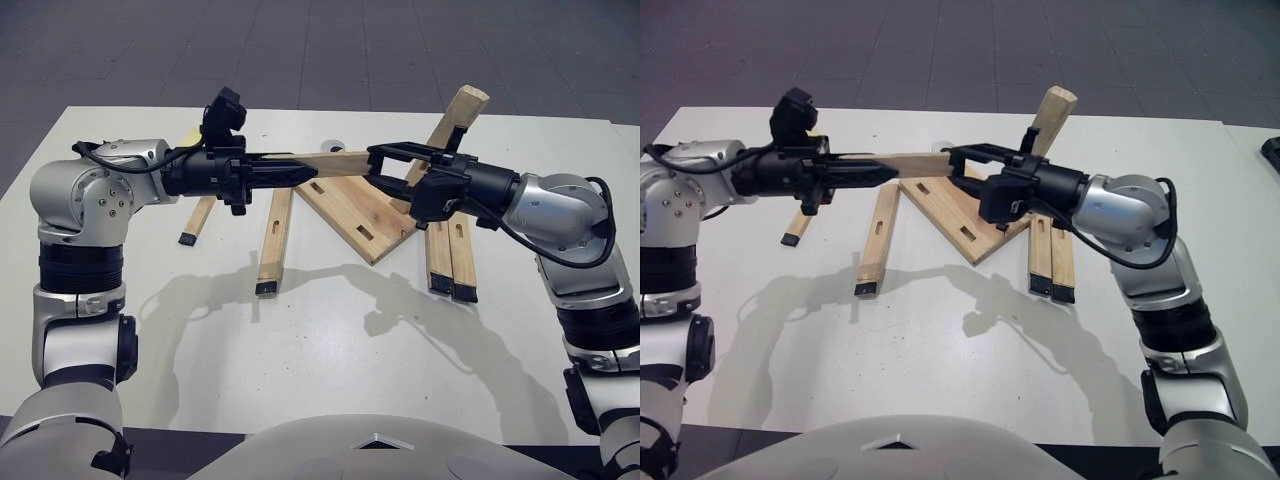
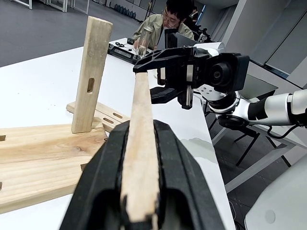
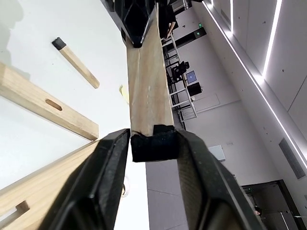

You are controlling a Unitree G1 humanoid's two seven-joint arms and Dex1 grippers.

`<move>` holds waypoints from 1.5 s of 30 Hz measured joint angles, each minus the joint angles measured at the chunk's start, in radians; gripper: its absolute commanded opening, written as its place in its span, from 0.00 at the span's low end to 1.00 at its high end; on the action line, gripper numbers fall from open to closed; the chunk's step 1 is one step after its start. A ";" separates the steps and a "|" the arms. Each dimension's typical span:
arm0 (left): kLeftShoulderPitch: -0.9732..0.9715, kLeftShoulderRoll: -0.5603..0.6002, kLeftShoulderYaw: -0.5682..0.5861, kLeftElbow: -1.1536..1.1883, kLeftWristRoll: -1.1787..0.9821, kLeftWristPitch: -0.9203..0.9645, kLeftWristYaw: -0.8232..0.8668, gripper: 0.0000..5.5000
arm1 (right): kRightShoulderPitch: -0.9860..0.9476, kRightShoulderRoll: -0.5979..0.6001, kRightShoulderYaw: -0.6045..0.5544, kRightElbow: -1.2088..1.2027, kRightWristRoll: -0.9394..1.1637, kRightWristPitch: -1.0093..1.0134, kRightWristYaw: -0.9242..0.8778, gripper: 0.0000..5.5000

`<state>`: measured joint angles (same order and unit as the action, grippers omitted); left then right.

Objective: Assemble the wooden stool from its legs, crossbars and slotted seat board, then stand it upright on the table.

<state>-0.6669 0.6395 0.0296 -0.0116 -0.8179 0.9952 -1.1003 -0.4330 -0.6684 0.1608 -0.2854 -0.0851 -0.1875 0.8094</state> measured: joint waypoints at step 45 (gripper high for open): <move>0.327 -0.225 -0.013 -0.391 0.308 -0.388 0.573 0.08 | 0.138 0.184 -0.030 0.540 -0.154 -0.062 -0.563 0.98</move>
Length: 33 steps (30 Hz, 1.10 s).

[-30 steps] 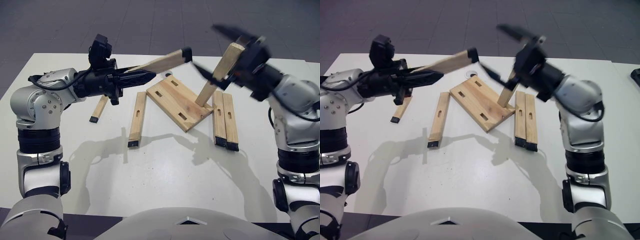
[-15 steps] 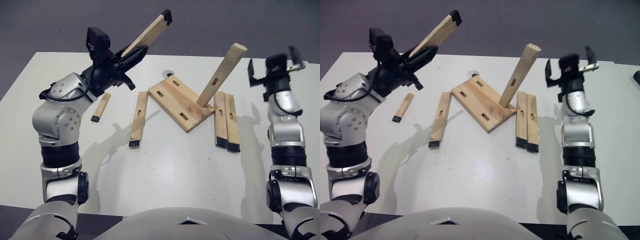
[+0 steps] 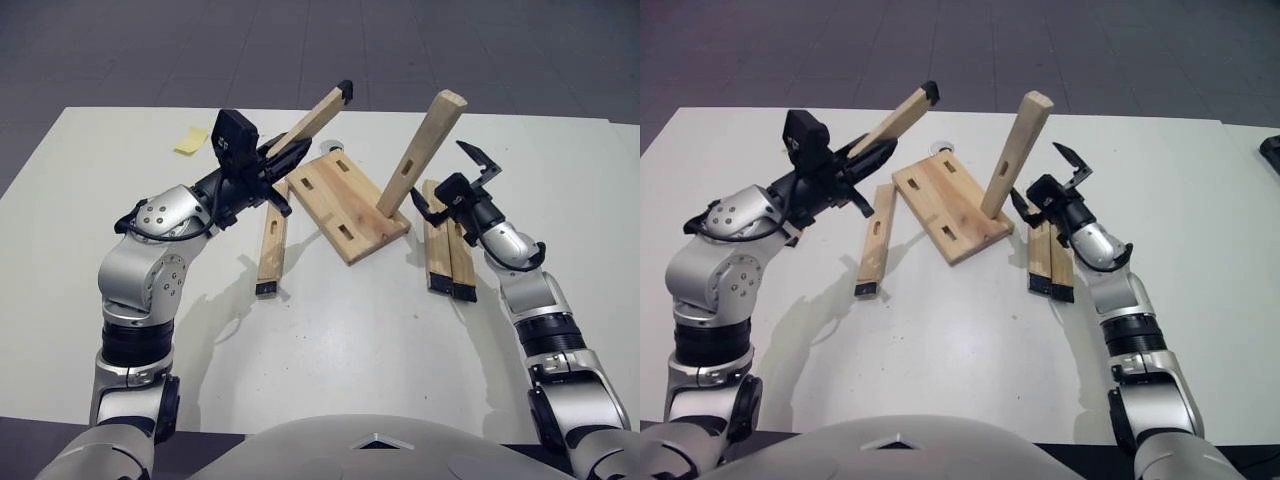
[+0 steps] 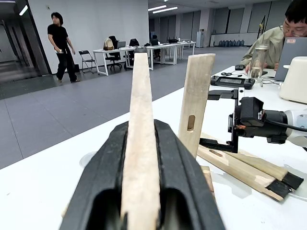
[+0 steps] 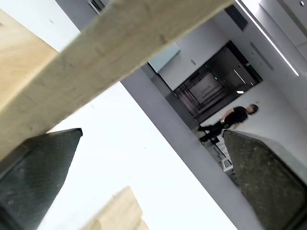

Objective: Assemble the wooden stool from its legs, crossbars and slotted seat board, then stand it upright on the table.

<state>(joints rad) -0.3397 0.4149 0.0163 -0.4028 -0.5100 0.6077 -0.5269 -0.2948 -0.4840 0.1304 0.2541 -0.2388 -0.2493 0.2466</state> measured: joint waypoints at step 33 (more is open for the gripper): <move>-0.073 0.322 -0.064 0.090 -0.002 0.033 -0.435 0.08 | -0.125 0.069 -0.272 -0.769 0.353 0.512 0.029 0.95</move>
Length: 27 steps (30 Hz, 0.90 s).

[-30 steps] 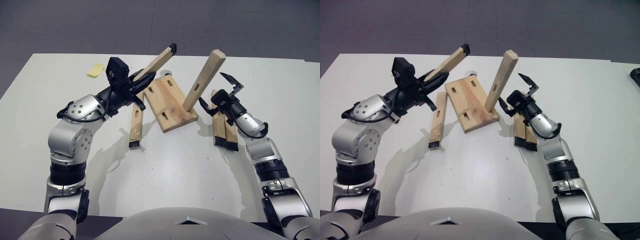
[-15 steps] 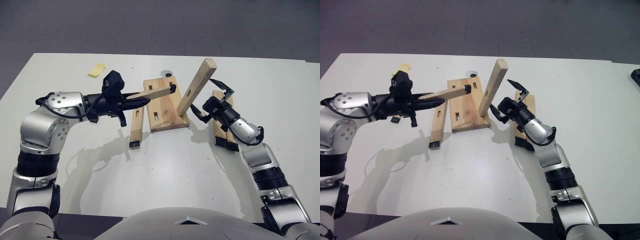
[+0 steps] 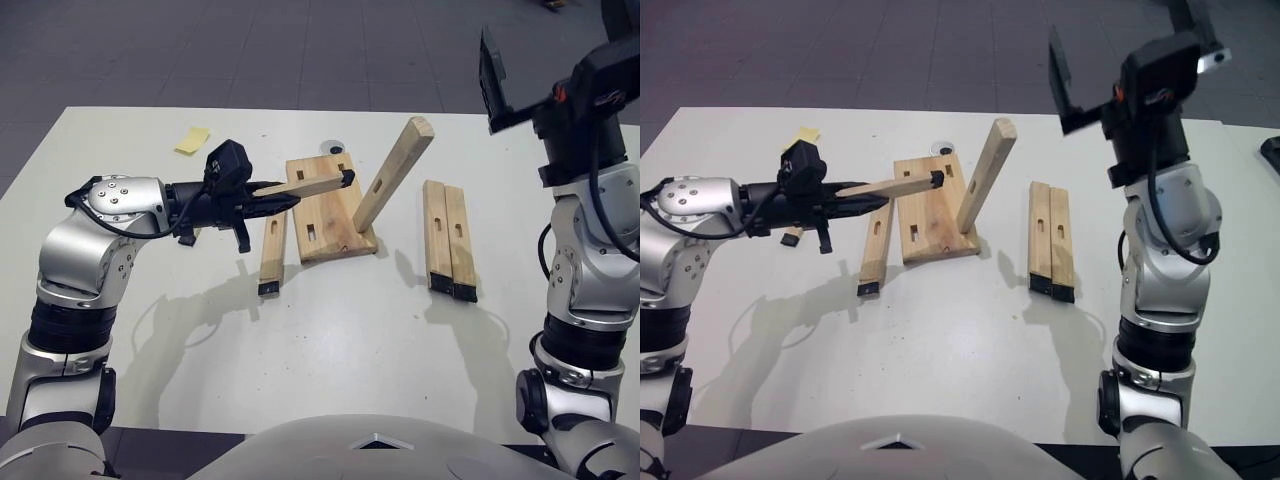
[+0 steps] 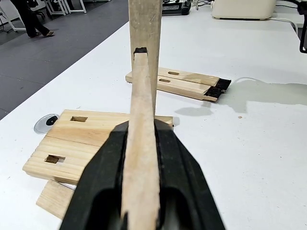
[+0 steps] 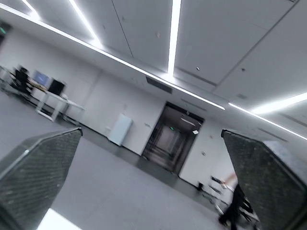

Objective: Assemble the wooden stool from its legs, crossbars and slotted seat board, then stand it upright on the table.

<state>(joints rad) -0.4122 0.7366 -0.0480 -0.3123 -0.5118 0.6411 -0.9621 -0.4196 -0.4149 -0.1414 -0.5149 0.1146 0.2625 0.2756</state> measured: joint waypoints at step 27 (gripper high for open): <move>-0.037 -0.060 0.047 -0.057 -0.070 0.025 0.088 0.08 | 0.005 -0.040 0.391 0.062 -0.273 0.031 0.144 0.98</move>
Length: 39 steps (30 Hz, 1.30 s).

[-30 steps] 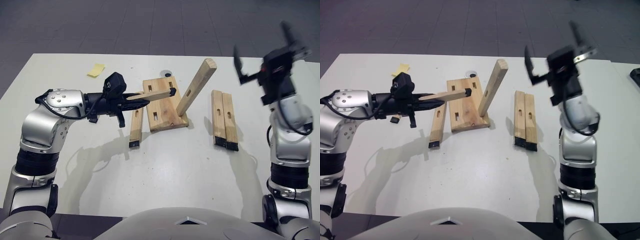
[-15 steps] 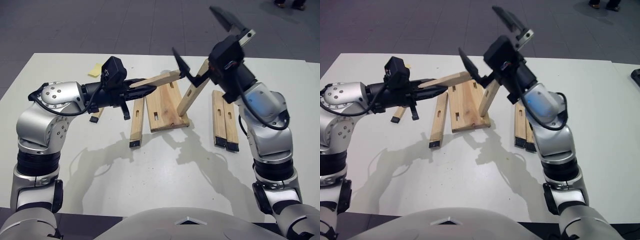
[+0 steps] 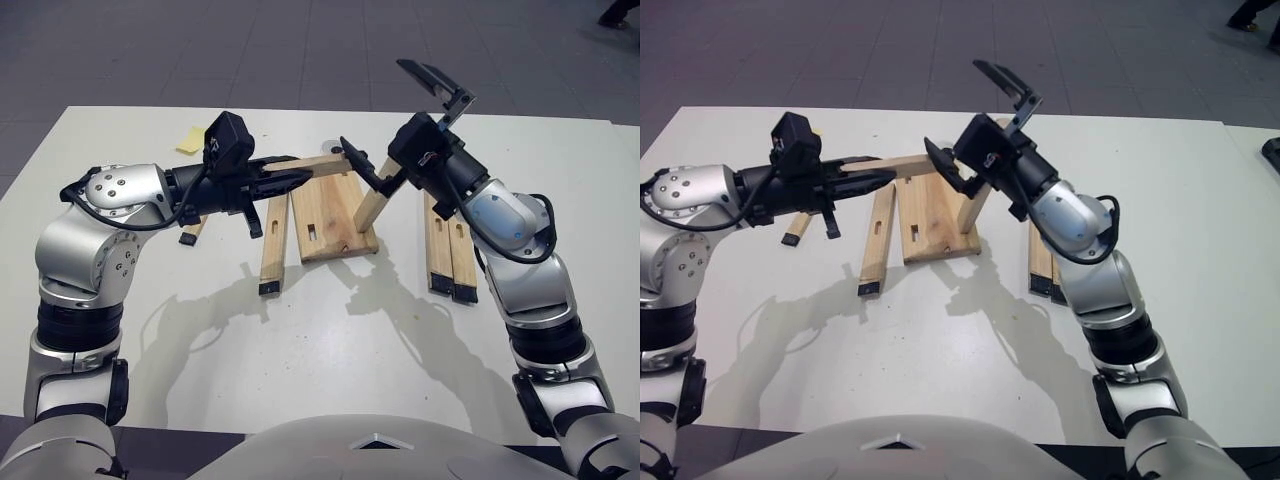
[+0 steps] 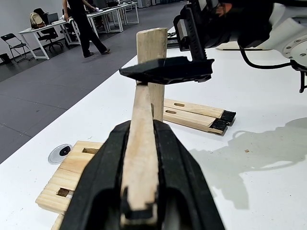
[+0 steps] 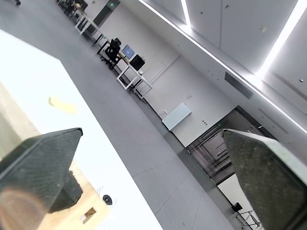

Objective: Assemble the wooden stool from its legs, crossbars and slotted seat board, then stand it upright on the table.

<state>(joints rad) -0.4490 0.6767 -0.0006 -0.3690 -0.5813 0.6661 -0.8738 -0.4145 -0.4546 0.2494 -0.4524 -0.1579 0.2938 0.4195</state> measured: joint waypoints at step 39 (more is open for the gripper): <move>-0.035 -0.162 -0.074 0.342 0.067 -0.205 -0.180 0.08 | 0.035 0.218 -0.129 0.529 -0.080 -0.039 -0.392 0.98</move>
<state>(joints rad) -0.4843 0.5148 -0.0742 -0.0265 -0.5144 0.4612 -1.0540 -0.3792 -0.2363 0.1205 0.0767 -0.2381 0.2550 0.0274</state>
